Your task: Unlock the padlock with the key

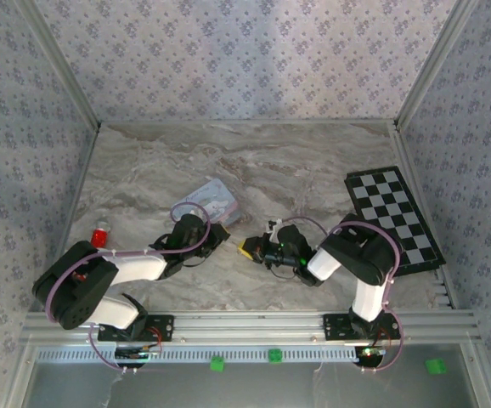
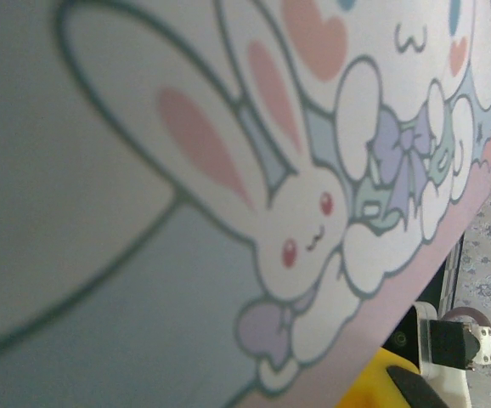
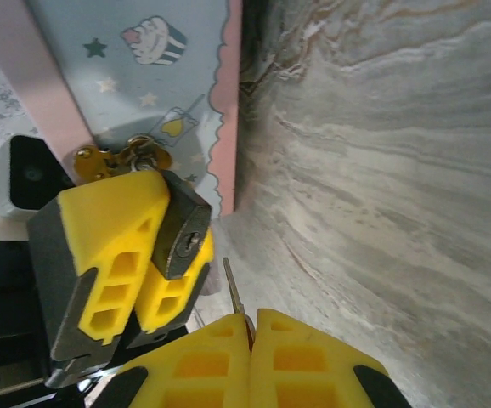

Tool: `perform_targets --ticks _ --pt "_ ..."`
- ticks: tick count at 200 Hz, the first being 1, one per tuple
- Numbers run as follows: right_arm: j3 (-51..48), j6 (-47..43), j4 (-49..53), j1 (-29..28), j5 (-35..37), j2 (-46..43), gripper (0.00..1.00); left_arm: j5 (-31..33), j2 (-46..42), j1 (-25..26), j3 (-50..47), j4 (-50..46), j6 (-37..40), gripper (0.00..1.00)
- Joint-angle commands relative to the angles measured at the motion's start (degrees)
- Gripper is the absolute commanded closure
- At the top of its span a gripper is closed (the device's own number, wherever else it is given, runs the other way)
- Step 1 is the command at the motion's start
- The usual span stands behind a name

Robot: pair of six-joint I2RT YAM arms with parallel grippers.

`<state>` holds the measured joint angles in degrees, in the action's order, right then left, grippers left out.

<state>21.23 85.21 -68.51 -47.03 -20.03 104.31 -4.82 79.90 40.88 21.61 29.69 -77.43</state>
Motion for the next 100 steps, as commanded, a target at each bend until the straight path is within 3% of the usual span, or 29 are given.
perform_targets --ticks 1,18,100 --pt "-0.22 4.54 -6.1 0.7 -2.29 2.73 1.0 -3.79 0.86 0.08 0.77 1.3 -3.29 1.0" --pt "-0.33 6.57 -10.57 0.88 -2.69 4.2 1.0 -4.14 1.2 -0.01 0.72 2.45 -3.78 1.0" --pt "-0.41 7.74 -11.38 2.44 -4.91 3.97 1.0 -4.27 0.75 -0.03 1.16 1.44 -3.69 1.0"
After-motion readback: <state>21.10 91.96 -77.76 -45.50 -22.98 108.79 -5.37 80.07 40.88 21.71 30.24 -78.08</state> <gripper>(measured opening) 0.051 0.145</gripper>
